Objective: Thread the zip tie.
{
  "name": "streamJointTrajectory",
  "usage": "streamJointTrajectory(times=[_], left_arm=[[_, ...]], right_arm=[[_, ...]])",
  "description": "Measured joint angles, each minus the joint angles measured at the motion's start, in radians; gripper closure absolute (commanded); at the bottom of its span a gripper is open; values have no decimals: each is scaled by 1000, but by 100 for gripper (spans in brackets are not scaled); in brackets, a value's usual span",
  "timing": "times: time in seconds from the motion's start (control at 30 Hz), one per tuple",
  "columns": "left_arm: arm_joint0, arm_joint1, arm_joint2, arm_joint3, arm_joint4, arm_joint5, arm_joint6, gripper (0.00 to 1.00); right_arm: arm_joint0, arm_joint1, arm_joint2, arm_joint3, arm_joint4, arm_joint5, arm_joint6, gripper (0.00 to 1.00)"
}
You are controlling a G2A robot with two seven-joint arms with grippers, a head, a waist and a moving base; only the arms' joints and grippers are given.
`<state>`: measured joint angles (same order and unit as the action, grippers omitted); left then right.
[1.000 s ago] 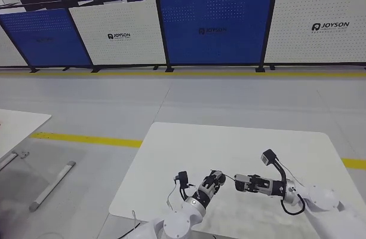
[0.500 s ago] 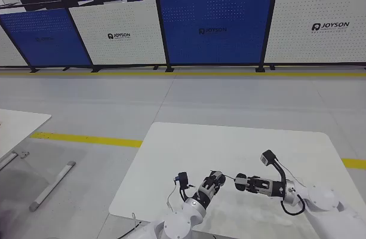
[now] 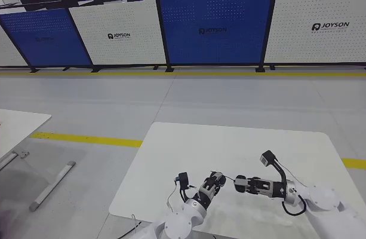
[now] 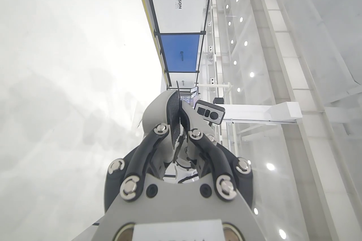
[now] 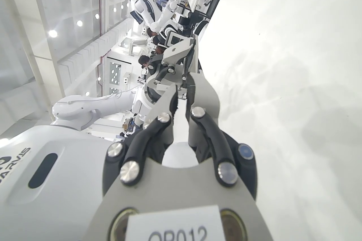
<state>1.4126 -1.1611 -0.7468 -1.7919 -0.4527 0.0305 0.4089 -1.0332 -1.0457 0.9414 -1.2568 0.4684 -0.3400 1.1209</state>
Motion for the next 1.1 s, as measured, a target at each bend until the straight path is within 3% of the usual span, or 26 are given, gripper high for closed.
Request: streamJointTrajectory(times=[0.17, 0.47, 0.57, 0.6, 0.9, 0.93, 0.97, 1.1], left_arm=[[4, -7, -7, 1, 10, 7, -6, 100], [16, -19, -20, -4, 20, 11, -26, 100], [20, -23, -24, -5, 25, 12, -31, 100], [21, -24, -25, -5, 27, 13, -32, 100], [33, -34, -38, -2, 44, 19, -40, 100], [35, -35, -39, 0, 44, 20, -41, 58], [36, -36, -41, 4, 45, 28, -42, 0], [36, -37, -42, 11, 52, 51, -38, 0]], right_arm=[[2, -4, 4, 6, -3, 0, 3, 80], [5, -10, 6, 15, -7, 2, 8, 83], [8, -13, 5, 21, -4, 3, 11, 89], [8, -13, 5, 23, -3, 3, 12, 99], [6, -19, 14, 37, 7, 0, 23, 100], [5, -19, 15, 37, 7, 0, 24, 100], [4, -19, 17, 37, 7, 0, 25, 100], [1, -20, 26, 34, 0, 0, 26, 100]])
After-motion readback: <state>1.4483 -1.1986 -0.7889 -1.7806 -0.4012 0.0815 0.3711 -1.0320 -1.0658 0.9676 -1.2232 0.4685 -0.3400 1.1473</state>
